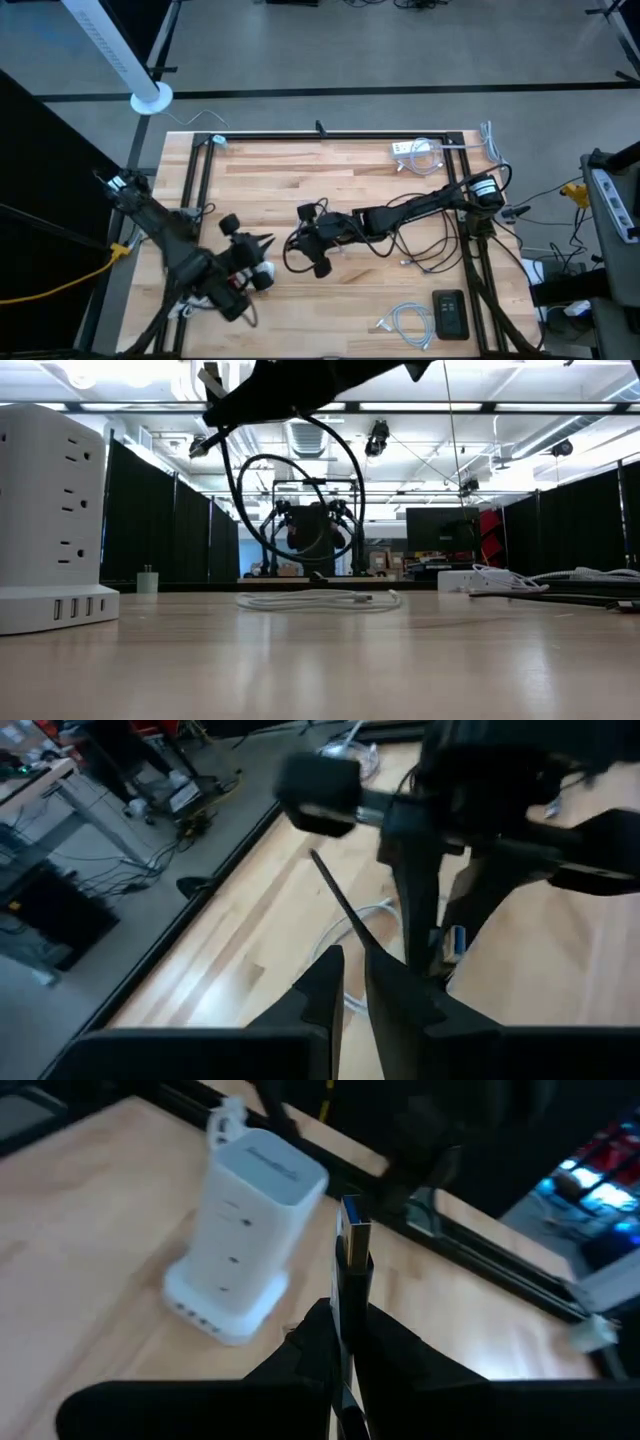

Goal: Plug in charger cables
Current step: Insert the left black charger cable into the bottom white outlet extension

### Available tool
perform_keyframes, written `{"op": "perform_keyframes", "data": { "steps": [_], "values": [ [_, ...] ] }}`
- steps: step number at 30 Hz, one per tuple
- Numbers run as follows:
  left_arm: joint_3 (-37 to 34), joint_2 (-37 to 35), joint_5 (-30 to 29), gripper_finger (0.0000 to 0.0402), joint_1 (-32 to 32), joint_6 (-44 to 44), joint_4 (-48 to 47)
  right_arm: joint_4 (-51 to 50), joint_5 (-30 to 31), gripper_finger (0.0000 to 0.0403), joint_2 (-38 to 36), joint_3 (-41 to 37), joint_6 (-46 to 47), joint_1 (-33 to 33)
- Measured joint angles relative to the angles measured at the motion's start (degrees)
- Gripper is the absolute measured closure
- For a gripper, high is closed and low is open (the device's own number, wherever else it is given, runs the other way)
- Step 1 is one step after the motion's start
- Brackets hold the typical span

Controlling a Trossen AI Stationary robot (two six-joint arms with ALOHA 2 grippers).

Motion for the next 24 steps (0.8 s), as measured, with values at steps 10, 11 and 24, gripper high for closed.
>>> {"op": "perform_keyframes", "data": {
  "steps": [10,11,24],
  "values": [
    [-1.9,0.1,1.4,0.026,1.8,14.2,12.6,0.0,3.7,0.0387,0.0,0.0,-0.6,-0.1],
    [-1.9,0.0,2.2,0.0249,1.9,14.3,12.6,0.0,3.7,0.0387,0.0,0.0,-0.6,-0.1],
    [-6.5,0.0,5.5,0.0239,5.4,15.0,15.6,0.2,3.7,0.0387,0.0,0.0,-1.4,-0.1]
  ]
}}
